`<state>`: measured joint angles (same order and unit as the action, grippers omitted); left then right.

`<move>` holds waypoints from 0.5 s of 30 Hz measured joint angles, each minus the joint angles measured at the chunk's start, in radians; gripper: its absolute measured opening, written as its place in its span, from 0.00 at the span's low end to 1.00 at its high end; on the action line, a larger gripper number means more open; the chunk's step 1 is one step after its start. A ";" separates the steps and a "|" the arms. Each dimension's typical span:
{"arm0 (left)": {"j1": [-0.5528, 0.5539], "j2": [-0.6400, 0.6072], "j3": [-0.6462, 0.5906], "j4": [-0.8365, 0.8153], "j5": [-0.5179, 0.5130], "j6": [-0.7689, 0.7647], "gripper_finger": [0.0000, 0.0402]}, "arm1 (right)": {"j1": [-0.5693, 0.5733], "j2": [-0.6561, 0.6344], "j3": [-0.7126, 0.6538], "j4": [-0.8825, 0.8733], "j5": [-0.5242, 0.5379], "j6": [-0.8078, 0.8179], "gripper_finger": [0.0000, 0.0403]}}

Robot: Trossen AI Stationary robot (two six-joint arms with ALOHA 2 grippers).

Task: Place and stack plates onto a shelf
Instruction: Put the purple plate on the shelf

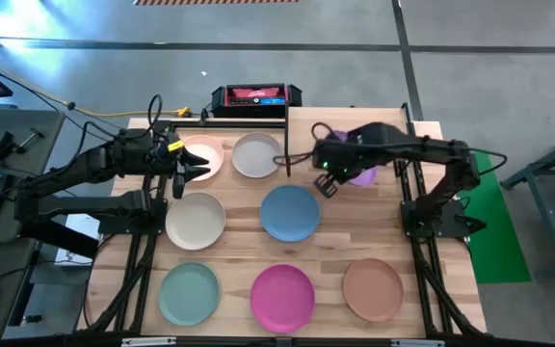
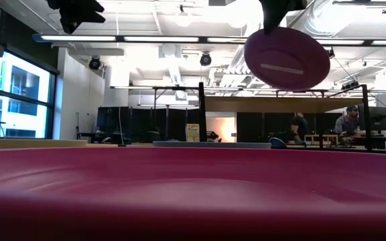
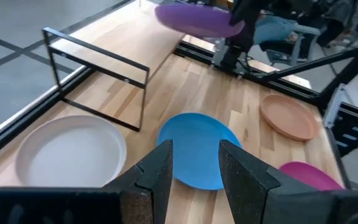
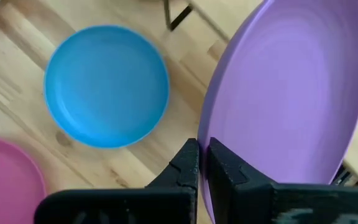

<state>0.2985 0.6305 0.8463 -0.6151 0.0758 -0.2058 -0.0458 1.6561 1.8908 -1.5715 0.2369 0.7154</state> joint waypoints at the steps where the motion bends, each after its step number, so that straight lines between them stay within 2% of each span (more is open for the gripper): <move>1: 0.000 0.004 0.000 0.000 -0.007 0.000 0.29 | -0.012 -0.011 0.000 0.000 0.001 -0.012 0.00; 15: 0.000 0.068 0.000 0.020 -0.055 -0.002 0.29 | -0.198 -0.048 -0.022 0.001 0.106 -0.281 0.00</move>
<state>0.2985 0.6985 0.8463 -0.5950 0.0208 -0.2077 -0.2440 1.6085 1.8688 -1.5704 0.3425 0.4344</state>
